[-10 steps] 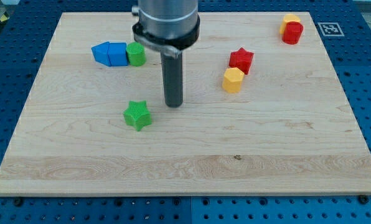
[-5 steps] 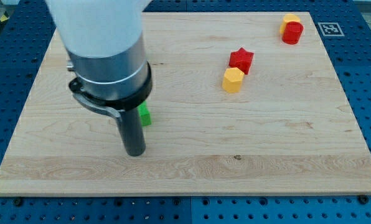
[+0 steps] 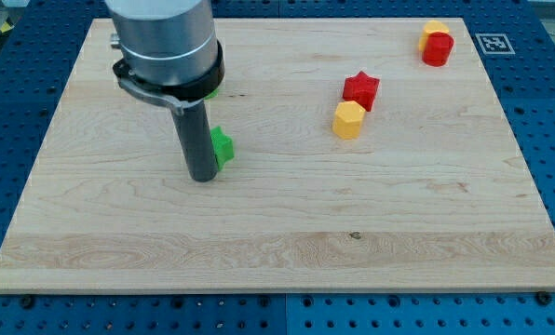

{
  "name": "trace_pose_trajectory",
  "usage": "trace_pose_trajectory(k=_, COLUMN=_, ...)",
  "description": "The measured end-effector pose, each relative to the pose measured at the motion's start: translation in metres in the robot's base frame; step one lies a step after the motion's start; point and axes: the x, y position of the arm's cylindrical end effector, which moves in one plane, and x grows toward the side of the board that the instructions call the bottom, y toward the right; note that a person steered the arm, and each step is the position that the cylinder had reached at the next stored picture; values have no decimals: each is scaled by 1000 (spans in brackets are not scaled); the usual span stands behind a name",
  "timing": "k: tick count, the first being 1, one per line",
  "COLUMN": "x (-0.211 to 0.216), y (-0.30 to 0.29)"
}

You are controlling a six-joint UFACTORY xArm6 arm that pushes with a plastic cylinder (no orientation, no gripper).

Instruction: Push green star closer to the green circle

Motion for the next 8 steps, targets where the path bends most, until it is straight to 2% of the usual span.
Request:
trace_pose_trajectory(k=3, x=-41, y=3)
trace_pose_trajectory(k=8, x=-118, y=65)
